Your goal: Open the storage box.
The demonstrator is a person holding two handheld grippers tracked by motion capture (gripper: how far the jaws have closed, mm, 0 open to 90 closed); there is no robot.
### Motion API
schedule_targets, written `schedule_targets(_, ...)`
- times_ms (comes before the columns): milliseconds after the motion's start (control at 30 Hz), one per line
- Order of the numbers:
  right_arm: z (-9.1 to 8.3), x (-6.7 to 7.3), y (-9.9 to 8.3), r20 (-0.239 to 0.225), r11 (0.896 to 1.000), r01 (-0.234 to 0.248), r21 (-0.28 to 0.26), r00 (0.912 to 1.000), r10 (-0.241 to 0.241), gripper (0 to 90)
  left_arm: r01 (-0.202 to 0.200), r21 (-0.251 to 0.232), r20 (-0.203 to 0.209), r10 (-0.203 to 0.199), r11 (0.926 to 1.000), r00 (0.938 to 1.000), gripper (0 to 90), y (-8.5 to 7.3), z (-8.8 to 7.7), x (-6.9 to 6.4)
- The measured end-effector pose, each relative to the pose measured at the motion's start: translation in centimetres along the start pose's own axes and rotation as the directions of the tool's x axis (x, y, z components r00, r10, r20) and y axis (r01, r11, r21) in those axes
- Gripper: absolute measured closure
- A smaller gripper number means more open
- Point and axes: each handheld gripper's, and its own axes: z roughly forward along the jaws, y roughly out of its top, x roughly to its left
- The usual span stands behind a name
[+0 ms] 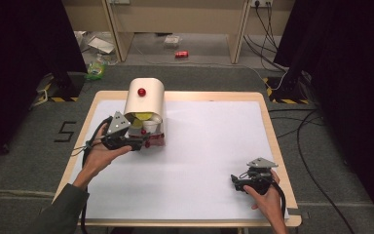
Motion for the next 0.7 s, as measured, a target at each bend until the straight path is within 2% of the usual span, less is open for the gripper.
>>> schedule_targets(233, 0.0, 0.0, 0.0, 0.0, 1.0, 0.0, 0.0, 1.0, 0.0, 6.9, 0.04, 0.014, -0.016, -0.04, 0.9991, 0.9991, 27.4, 0.0, -0.4, -0.5)
schedule_targets(500, 0.0, 0.0, 0.0, 0.0, 1.0, 0.001, 0.0, 1.0, -0.001, 6.9, 0.042, -0.001, -0.019, -0.042, 0.9991, 0.9989, 30.8, -0.7, -1.3, -1.2)
schedule_targets(700, 0.0, 0.0, 0.0, 0.001, 1.0, 0.001, 0.0, 1.0, -0.001, 6.9, 0.037, 0.003, -0.036, -0.036, 0.9993, 0.9987, 33.0, -0.9, -1.7, -1.8)
